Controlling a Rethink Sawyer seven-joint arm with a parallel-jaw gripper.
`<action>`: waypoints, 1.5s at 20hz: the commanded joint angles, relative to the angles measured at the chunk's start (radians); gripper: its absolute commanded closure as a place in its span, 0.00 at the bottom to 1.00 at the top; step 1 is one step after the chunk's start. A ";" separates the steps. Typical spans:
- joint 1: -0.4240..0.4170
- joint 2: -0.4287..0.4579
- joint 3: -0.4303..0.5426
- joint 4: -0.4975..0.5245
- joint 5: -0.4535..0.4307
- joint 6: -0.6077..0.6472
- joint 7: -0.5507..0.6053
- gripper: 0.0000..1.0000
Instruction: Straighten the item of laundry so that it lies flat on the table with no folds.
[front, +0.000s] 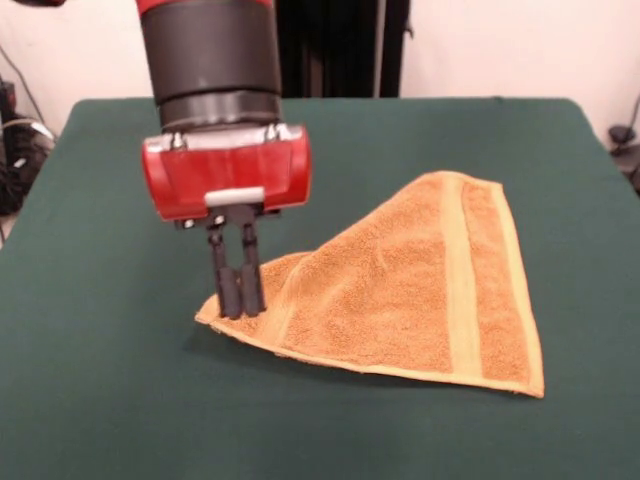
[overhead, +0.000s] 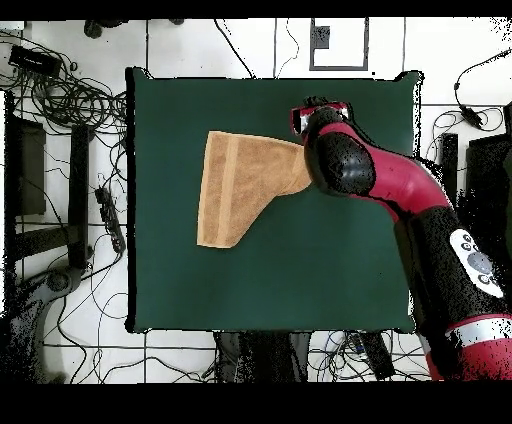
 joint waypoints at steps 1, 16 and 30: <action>0.002 -0.011 0.177 0.159 -0.016 0.080 0.072 1.00; 0.154 0.112 0.000 -0.021 -0.036 0.323 0.055 1.00; 0.198 0.247 -0.075 -0.143 -0.120 0.319 0.058 1.00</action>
